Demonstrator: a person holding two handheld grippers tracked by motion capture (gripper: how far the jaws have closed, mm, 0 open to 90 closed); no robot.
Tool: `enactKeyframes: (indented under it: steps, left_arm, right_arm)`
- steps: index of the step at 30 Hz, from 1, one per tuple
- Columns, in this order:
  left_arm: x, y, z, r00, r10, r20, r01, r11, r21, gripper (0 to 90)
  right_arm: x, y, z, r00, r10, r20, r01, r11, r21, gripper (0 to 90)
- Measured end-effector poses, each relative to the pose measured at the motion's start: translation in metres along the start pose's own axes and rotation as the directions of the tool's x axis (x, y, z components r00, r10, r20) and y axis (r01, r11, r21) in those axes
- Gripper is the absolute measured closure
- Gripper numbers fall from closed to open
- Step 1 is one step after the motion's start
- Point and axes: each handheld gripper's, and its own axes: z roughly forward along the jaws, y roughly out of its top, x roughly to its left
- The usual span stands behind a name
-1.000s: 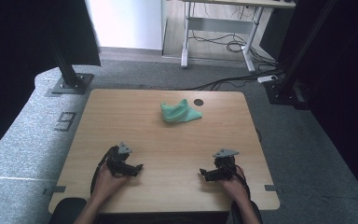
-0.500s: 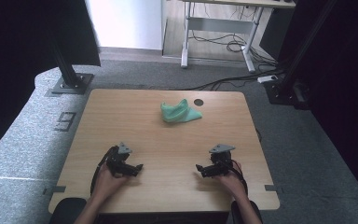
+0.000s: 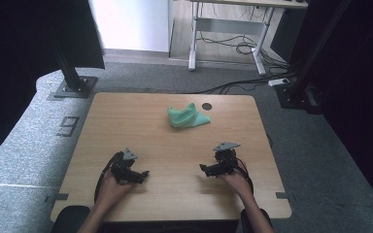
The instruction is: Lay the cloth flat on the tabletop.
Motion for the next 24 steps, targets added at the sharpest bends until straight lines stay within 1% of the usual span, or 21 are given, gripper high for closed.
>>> enactKeyframes:
  steps: [2, 3, 8, 9, 13, 17, 18, 19, 20, 21, 24]
  left_arm:
    - [0.000, 0.000, 0.000, 1.0000, 0.000, 0.000, 0.000, 1.0000, 0.000, 0.0]
    - [0.000, 0.000, 0.000, 1.0000, 0.000, 0.000, 0.000, 1.0000, 0.000, 0.0]
    - [0.000, 0.000, 0.000, 1.0000, 0.000, 0.000, 0.000, 1.0000, 0.000, 0.0]
    - [0.000, 0.000, 0.000, 1.0000, 0.000, 0.000, 0.000, 1.0000, 0.000, 0.0]
    - [0.000, 0.000, 0.000, 1.0000, -0.001, 0.000, 0.001, 1.0000, 0.000, 0.0]
    - [0.000, 0.000, 0.000, 1.0000, -0.001, 0.000, 0.001, 1.0000, 0.000, 0.0]
    - [0.000, 0.000, 0.000, 1.0000, -0.001, 0.000, 0.001, 1.0000, 0.000, 0.0]
    - [0.000, 0.000, 0.000, 1.0000, -0.001, 0.000, 0.001, 1.0000, -0.001, 0.0]
    - [0.000, 0.000, 0.000, 1.0000, -0.001, 0.000, 0.001, 1.0000, -0.001, 0.0]
    - [0.000, 0.000, 0.000, 1.0000, 0.000, 0.000, 0.000, 1.0000, 0.000, 0.0]
    - [0.000, 0.000, 0.000, 1.0000, 0.000, 0.000, 0.000, 1.0000, 0.000, 0.0]
  right_arm:
    - [0.000, 0.003, 0.002, 1.0000, -0.002, -0.004, 0.002, 1.000, 0.014, 0.0]
    - [-0.001, 0.007, 0.004, 0.9999, 0.012, -0.006, -0.012, 1.000, 0.018, 0.0]
    - [-0.003, 0.013, 0.006, 0.9998, 0.016, -0.015, -0.016, 1.000, 0.011, 0.0]
    - [-0.004, 0.016, 0.006, 0.9996, 0.019, -0.019, -0.019, 1.000, 0.005, 0.0]
    - [-0.006, 0.023, 0.007, 0.9997, 0.014, -0.019, -0.014, 1.000, 0.003, 0.0]
    - [-0.008, 0.034, 0.009, 0.9999, 0.000, -0.015, 0.000, 1.000, 0.000, 0.0]
    - [-0.008, 0.034, 0.009, 0.9999, 0.000, -0.015, 0.000, 1.000, 0.000, 0.0]
    - [-0.008, 0.038, 0.011, 0.9999, -0.004, -0.011, 0.004, 1.000, 0.001, 0.0]
    - [-0.008, 0.038, 0.011, 0.9999, -0.004, -0.011, 0.004, 1.000, 0.001, 0.0]
    - [-0.008, 0.042, 0.013, 0.9999, -0.010, -0.009, 0.010, 1.000, 0.001, 0.9]
    - [-0.008, 0.047, 0.015, 0.9999, -0.012, -0.009, 0.012, 1.000, -0.005, 2.3]
